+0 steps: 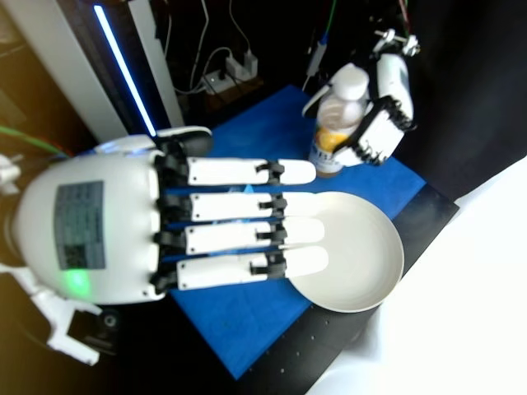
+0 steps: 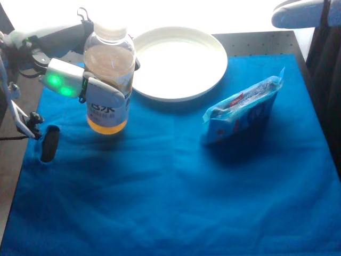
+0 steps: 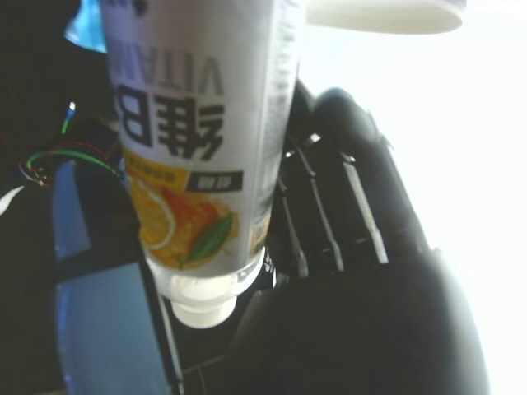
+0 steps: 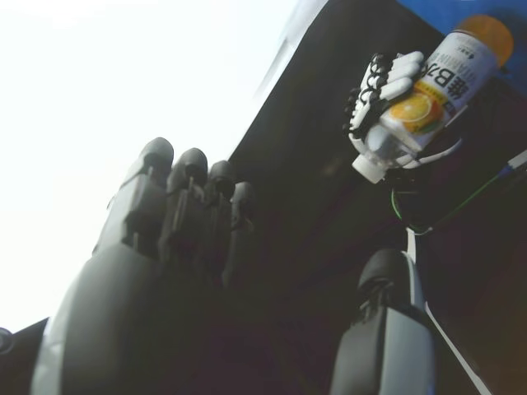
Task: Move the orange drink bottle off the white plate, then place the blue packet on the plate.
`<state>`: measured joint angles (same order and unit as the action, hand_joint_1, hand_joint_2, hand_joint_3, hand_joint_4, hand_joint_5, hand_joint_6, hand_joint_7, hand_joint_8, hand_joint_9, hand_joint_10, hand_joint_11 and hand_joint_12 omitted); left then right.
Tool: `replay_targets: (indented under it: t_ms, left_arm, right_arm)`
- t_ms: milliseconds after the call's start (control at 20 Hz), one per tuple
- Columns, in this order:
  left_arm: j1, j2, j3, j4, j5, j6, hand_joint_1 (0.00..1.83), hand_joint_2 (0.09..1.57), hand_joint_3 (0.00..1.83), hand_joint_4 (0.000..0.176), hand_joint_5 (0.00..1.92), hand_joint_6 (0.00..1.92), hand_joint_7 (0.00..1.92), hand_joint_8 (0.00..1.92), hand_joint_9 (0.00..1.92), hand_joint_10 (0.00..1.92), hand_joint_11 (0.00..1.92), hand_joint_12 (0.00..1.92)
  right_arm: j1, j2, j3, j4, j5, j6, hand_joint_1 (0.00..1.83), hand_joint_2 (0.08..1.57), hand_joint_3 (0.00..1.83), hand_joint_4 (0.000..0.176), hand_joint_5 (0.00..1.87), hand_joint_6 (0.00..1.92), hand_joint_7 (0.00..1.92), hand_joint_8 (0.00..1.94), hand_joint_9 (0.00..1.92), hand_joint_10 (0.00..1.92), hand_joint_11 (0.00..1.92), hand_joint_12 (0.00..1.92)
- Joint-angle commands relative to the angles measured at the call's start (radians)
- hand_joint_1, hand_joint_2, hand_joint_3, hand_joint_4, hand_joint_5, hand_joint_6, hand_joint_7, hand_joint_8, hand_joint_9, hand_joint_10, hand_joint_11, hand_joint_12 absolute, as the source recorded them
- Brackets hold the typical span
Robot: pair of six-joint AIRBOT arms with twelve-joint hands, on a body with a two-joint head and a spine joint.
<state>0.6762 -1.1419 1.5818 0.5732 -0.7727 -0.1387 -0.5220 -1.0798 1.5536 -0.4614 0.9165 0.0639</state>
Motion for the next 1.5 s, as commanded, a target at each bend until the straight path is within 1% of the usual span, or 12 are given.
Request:
replay_targets:
  t_ms: [0,150,300,400,450,500,550,900,1000,1150,1300,1450]
  left_arm:
    - [-0.005,0.002,0.003,-0.071,-0.097,-0.017,1.23,1.14,0.0,0.0,1.01,0.69,0.8,1.44,0.63,1.53,0.49,1.84]
    - [0.01,0.001,0.004,-0.069,-0.086,-0.017,1.24,1.13,0.0,0.0,0.92,0.87,0.97,1.2,0.85,1.02,0.64,1.51]
    - [0.011,0.002,0.003,-0.064,-0.084,-0.018,1.18,1.1,0.0,0.0,1.01,0.9,0.88,1.25,0.8,1.74,0.73,1.91]
    - [0.011,0.006,0.0,-0.058,-0.08,-0.018,1.21,1.13,0.0,0.0,0.97,0.91,0.94,1.13,0.74,0.7,0.37,1.36]
    - [0.012,0.008,-0.001,-0.057,-0.08,-0.018,1.21,1.13,0.0,0.0,0.97,0.91,0.94,1.13,0.74,0.7,0.37,1.36]
    - [0.013,0.011,-0.004,-0.054,-0.079,-0.018,1.11,1.12,0.01,0.0,0.95,1.0,0.9,0.46,0.84,0.35,0.46,1.03]
    - [0.017,0.014,-0.007,-0.052,-0.079,-0.018,1.09,0.98,0.0,0.0,0.84,0.17,0.91,0.05,0.85,0.07,0.34,0.93]
    - [0.04,0.054,-0.04,-0.04,-0.074,-0.018,0.91,0.9,0.0,0.0,0.44,0.0,0.6,0.0,0.65,0.0,0.16,1.13]
    - [0.047,0.069,-0.051,-0.037,-0.066,-0.016,0.87,0.86,0.0,0.043,0.27,0.0,0.42,0.0,0.48,0.0,0.02,1.1]
    - [0.051,0.082,-0.058,-0.037,-0.064,-0.016,0.82,0.78,0.0,0.141,0.11,0.0,0.24,0.0,0.34,0.0,0.0,0.9]
    - [0.051,0.099,-0.063,-0.042,-0.056,-0.002,0.79,0.68,0.0,0.175,0.0,0.0,0.04,0.01,0.09,0.01,0.0,0.25]
    - [0.057,0.131,-0.073,-0.061,-0.043,0.021,0.76,0.66,0.0,0.176,0.0,0.0,0.0,0.0,0.01,0.0,0.0,0.03]
  right_arm:
    - [0.005,0.005,-0.001,0.061,0.091,0.01,0.64,0.84,0.0,0.013,0.44,0.0,0.44,0.01,0.3,0.0,0.08,0.17]
    - [0.005,0.005,-0.001,0.061,0.091,0.012,0.64,0.84,0.0,0.0,0.42,0.0,0.44,0.0,0.29,0.0,0.07,0.17]
    - [0.005,0.004,-0.001,0.06,0.091,0.012,0.63,0.83,0.0,0.01,0.44,0.0,0.44,0.0,0.3,0.01,0.08,0.18]
    - [0.005,0.004,-0.001,0.06,0.091,0.012,0.62,0.84,0.0,0.003,0.43,0.0,0.44,0.0,0.31,0.01,0.09,0.18]
    - [0.005,0.004,-0.001,0.06,0.091,0.012,0.62,0.84,0.0,0.003,0.43,0.0,0.44,0.0,0.31,0.01,0.09,0.18]
    - [0.005,0.005,-0.001,0.06,0.091,0.012,0.63,0.84,0.0,0.008,0.44,0.0,0.44,0.0,0.32,0.01,0.09,0.18]
    - [0.005,0.005,-0.001,0.059,0.091,0.012,0.62,0.84,0.0,0.015,0.44,0.0,0.43,0.0,0.31,0.0,0.09,0.18]
    - [0.005,0.006,-0.002,0.054,0.09,0.012,0.63,0.85,0.0,0.026,0.44,0.0,0.44,0.0,0.31,0.0,0.11,0.19]
    - [0.005,0.001,-0.002,0.043,0.089,0.012,0.61,0.87,0.01,0.01,0.41,0.0,0.44,0.0,0.31,0.0,0.11,0.2]
    - [0.005,-0.006,-0.002,0.019,0.076,0.012,0.67,0.8,0.0,0.06,0.29,0.0,0.35,0.0,0.25,0.0,0.07,0.19]
    - [0.007,-0.011,-0.002,-0.039,0.039,0.031,0.86,0.79,0.0,0.146,0.13,0.0,0.28,0.01,0.21,0.01,0.05,0.19]
    - [0.008,-0.014,-0.006,-0.115,-0.013,0.048,0.76,0.73,0.0,0.107,0.13,0.0,0.28,0.0,0.31,0.02,0.06,0.22]
